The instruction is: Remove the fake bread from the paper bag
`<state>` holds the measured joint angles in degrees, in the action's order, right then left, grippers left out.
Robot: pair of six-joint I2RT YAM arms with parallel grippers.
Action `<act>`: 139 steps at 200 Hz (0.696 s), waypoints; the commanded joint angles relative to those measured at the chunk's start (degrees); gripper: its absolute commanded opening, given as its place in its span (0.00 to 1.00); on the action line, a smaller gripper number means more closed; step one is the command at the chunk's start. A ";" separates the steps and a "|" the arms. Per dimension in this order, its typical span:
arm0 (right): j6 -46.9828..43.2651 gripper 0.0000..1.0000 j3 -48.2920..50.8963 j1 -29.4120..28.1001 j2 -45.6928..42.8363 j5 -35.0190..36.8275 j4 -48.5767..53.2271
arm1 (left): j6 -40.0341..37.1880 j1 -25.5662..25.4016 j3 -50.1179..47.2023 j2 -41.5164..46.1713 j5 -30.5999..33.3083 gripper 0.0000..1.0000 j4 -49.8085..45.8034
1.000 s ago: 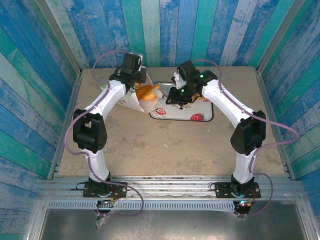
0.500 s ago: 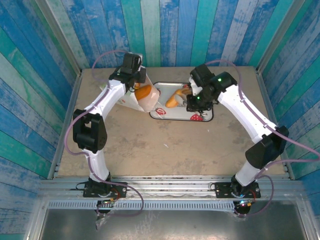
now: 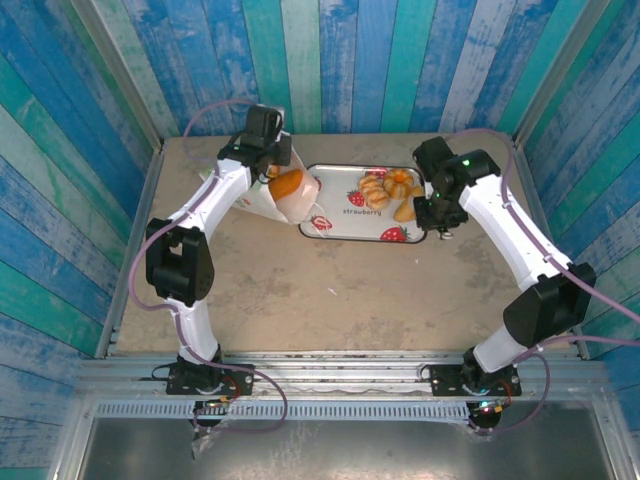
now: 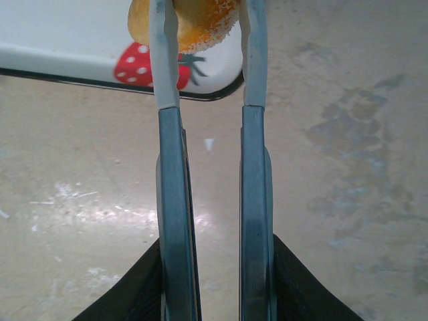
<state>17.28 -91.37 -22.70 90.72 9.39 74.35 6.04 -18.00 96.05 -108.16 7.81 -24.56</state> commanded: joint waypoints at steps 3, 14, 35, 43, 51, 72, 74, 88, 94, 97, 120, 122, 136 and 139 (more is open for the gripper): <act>-1.15 0.12 -0.52 0.20 0.18 6.49 1.54 | 0.55 0.07 1.34 4.37 0.30 0.00 -0.57; -1.44 0.12 -0.72 0.20 0.99 7.74 1.57 | 0.64 0.08 1.30 4.46 0.27 0.00 -0.49; -1.93 0.12 -1.47 0.21 2.62 9.32 1.74 | 0.66 0.07 1.16 4.53 0.37 0.00 -0.58; -2.14 0.12 -1.83 0.22 3.11 9.69 1.85 | 0.64 0.07 1.16 4.61 0.44 0.00 -0.56; -2.28 0.12 -2.03 0.22 3.50 10.04 1.89 | 0.57 0.07 1.08 4.55 0.58 0.00 -0.67; -2.77 0.12 -2.71 0.12 4.67 11.08 2.35 | 0.55 0.07 0.98 4.60 0.84 0.00 -0.67; -2.78 0.13 -2.79 0.07 4.78 11.22 2.44 | 0.55 0.07 0.98 4.57 0.87 0.00 -0.67; -2.94 0.13 -3.26 -0.37 5.72 12.33 2.97 | 0.53 0.07 1.02 4.52 0.84 0.00 -0.61; -3.01 0.13 -3.52 -0.67 6.22 12.86 3.27 | 0.54 0.07 0.98 4.46 0.83 0.00 -0.58; -3.04 0.13 -3.67 -0.82 6.41 13.16 3.41 | 0.56 0.07 0.98 4.44 0.86 0.00 -0.58; -2.87 0.15 -5.05 -2.29 8.38 15.70 4.56 | 0.64 0.06 0.97 4.25 0.84 0.00 -0.49; -2.87 0.15 -5.22 -2.40 8.54 15.91 4.80 | 0.64 0.07 0.98 4.27 0.77 0.00 -0.49; -2.62 0.16 -6.15 -3.24 9.79 17.30 5.56 | 0.64 0.07 0.99 4.18 0.71 0.00 -0.49; -2.57 0.16 -6.38 -3.38 10.06 17.56 5.81 | 0.59 0.07 0.98 4.12 0.76 0.00 -0.49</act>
<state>14.55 -95.31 -24.67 98.96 22.26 77.52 6.07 -18.00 96.05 -108.16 7.84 -24.56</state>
